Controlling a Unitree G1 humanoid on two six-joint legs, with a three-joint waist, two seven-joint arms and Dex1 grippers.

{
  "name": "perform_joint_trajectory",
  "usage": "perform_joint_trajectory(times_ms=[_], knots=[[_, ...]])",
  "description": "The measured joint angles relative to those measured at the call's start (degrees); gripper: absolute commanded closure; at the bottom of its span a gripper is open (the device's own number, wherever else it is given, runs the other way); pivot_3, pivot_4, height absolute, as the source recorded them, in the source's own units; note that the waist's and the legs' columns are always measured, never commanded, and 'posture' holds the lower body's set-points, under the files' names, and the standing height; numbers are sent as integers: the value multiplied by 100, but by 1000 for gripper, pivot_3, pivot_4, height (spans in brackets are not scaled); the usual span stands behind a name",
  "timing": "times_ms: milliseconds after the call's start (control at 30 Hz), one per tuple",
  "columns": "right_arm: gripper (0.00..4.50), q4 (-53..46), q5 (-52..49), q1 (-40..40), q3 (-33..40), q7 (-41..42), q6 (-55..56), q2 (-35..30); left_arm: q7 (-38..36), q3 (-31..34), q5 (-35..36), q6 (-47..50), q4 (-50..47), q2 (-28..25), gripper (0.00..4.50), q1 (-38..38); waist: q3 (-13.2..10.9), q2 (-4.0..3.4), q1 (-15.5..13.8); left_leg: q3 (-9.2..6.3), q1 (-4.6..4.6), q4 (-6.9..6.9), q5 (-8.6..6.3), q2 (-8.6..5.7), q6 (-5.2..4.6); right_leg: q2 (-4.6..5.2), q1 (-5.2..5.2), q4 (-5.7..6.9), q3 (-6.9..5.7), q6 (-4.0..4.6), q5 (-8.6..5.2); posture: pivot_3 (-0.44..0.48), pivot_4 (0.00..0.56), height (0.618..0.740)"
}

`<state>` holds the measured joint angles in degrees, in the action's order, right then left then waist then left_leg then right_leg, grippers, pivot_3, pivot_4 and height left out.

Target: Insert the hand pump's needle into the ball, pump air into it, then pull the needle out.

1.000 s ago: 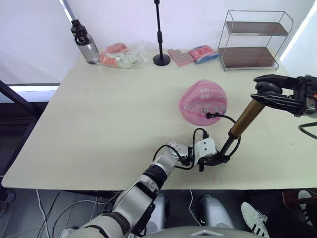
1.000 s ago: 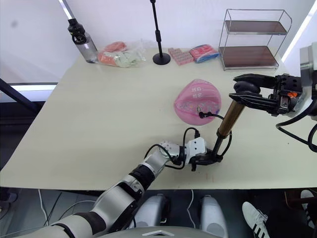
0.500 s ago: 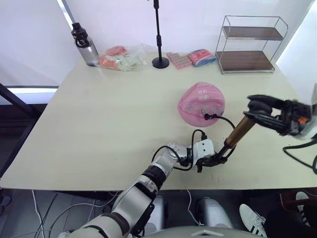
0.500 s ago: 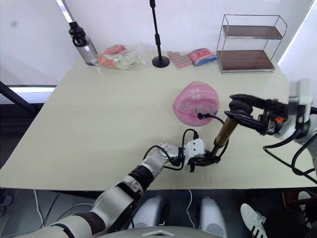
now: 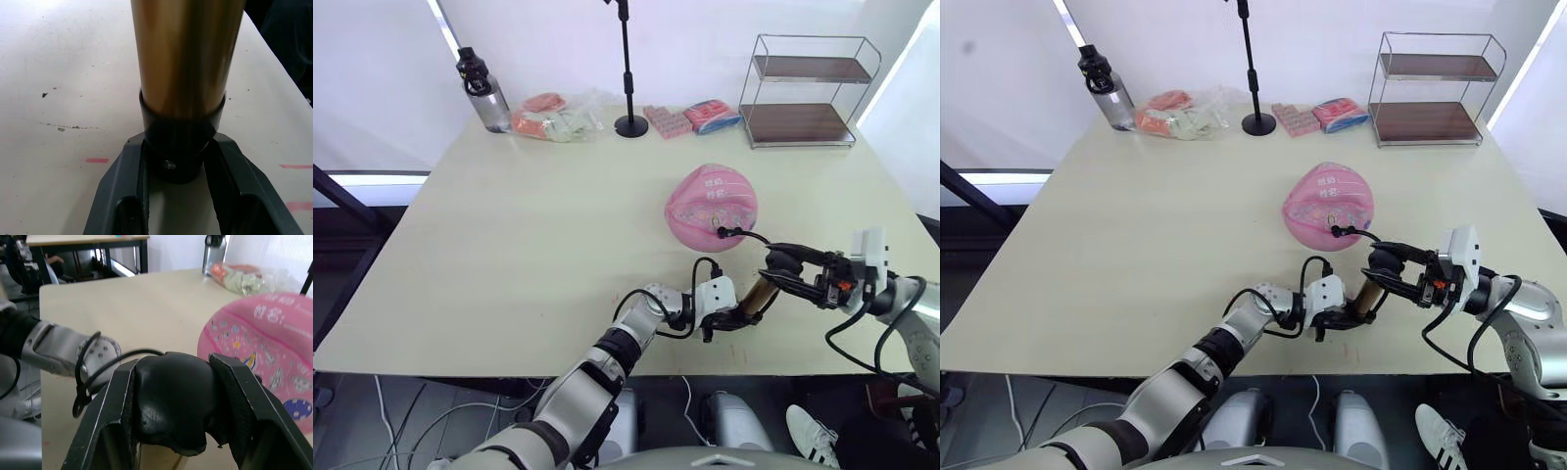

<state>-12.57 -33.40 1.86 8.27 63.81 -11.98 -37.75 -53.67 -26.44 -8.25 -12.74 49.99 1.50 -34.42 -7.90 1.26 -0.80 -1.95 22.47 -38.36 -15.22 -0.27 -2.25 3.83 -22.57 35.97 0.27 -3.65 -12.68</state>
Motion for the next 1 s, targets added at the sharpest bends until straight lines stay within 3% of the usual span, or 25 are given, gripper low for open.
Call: perform_joint_trajectory(times_ms=[333,800,1000], knots=[[2833,-255,-491,506,308,-71,-942,-533,-89,13,21,-5,3,45,3385,-44,-37,-57,-5,4,21,-3,0,-13,0,18,-16,-4,-1,-3,1,0,150,740],[2834,-565,-2028,1949,1313,-316,-2240,-1402,-127,28,32,-33,48,33,3385,-101,-51,-67,-2,2,27,-6,0,-14,-1,21,-17,-5,-7,-4,2,0,150,740],[2834,-509,-2277,2098,1313,-460,-2667,-1624,-133,37,30,-53,62,39,3386,-150,-66,-78,-5,5,46,-4,0,-15,-1,24,-35,-5,-5,-3,2,0,150,740]])
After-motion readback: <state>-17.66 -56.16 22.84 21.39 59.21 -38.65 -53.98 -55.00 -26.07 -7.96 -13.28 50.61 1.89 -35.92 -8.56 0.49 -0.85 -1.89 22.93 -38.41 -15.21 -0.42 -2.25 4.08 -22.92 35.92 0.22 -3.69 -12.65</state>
